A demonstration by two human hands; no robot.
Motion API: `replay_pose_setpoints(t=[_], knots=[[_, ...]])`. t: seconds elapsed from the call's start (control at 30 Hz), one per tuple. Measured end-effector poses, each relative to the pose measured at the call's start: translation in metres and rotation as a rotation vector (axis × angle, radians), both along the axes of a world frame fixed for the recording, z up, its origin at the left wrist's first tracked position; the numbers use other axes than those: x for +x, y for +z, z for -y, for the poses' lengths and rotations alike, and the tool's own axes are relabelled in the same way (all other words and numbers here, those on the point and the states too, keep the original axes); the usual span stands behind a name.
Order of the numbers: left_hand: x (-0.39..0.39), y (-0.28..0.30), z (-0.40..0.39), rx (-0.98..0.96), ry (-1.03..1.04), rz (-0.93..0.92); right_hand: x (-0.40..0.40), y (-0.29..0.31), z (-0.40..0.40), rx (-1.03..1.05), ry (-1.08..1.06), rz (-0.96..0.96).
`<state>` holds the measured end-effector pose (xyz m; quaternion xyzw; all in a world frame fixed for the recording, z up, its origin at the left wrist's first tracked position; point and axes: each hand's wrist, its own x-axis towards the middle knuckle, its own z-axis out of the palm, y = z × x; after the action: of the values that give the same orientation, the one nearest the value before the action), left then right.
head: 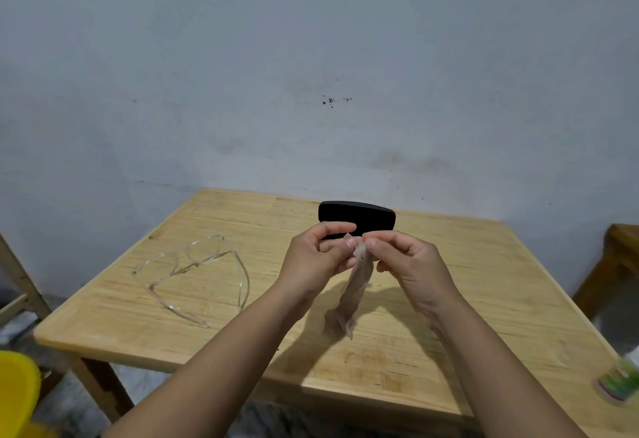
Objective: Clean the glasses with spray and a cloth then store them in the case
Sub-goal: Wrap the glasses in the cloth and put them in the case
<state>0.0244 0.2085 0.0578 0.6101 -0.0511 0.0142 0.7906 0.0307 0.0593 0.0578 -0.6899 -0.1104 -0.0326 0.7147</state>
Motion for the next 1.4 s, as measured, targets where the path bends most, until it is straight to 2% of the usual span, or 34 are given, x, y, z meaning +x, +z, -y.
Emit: replay_pose_setpoints(t=[0.17, 0.37, 0.67, 0.77, 0.87, 1.2, 1.4], knots=[[0.002, -0.001, -0.005, 0.037, 0.068, 0.031, -0.001, -0.005, 0.003, -0.094, -0.073, 0.031], [0.008, 0.006, -0.02, 0.108, 0.173, 0.093, 0.005, -0.006, 0.017, -0.04, -0.125, 0.028], [0.007, 0.011, -0.036, 0.317, 0.099, 0.139, 0.009, 0.005, 0.018, 0.001, -0.12, -0.02], [0.006, 0.01, -0.033, 0.328, 0.058, 0.133, 0.004, 0.008, 0.016, -0.074, -0.098, 0.026], [0.005, 0.009, -0.023, 0.319, 0.005, 0.122, 0.001, 0.004, 0.025, -0.17, -0.172, 0.047], [0.005, 0.005, -0.04, 0.352, 0.138, 0.085, -0.002, -0.003, 0.053, -0.089, -0.195, 0.0], [0.006, 0.011, -0.029, 0.389, 0.053, 0.116, 0.001, -0.01, 0.043, -0.125, -0.09, -0.088]])
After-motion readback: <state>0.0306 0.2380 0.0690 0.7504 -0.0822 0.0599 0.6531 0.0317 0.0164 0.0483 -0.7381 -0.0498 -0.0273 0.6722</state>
